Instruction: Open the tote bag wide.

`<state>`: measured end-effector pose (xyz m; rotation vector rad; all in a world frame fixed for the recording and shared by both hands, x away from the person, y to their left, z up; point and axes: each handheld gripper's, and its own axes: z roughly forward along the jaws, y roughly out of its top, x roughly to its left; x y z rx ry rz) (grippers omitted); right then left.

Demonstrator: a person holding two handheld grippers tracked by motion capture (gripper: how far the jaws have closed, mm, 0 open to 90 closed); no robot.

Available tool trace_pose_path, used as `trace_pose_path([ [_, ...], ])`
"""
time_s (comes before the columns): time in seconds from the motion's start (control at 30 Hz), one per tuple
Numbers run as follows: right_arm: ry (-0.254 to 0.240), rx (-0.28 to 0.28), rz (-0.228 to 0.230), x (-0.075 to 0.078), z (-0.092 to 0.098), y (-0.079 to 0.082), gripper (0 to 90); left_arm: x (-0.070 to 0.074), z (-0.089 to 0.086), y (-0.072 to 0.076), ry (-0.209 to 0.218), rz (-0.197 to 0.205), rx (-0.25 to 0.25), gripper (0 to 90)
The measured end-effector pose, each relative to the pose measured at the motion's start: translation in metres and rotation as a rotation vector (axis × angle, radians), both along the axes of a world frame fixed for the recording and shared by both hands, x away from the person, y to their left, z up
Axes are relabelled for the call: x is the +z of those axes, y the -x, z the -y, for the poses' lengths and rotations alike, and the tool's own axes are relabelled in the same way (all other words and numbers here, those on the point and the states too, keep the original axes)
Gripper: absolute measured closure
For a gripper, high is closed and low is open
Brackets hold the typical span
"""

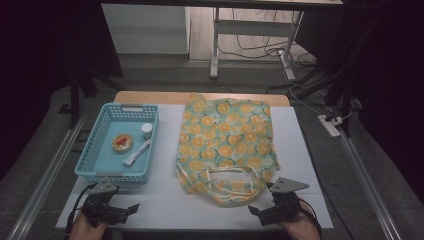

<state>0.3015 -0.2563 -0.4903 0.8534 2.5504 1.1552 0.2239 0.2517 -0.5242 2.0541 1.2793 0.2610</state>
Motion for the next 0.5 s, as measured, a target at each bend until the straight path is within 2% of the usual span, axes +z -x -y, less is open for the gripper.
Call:
trace_pose_path([
  [0.23, 0.006, 0.048, -0.007, 0.001, -0.014, 0.0, 0.0, 0.0, 0.0, 0.0, 0.0, 0.0, 0.0, 1.1],
  [0.4, 0.01, 0.096, -0.033, -0.001, -0.032, 0.0, 0.0, 0.0, 0.0, 0.0, 0.0, 0.001, -0.001, 1.0],
  [0.5, 0.016, 0.123, -0.034, -0.002, -0.04, 0.0, 0.0, 0.0, 0.0, 0.0, -0.001, 0.002, -0.001, 1.0],
])
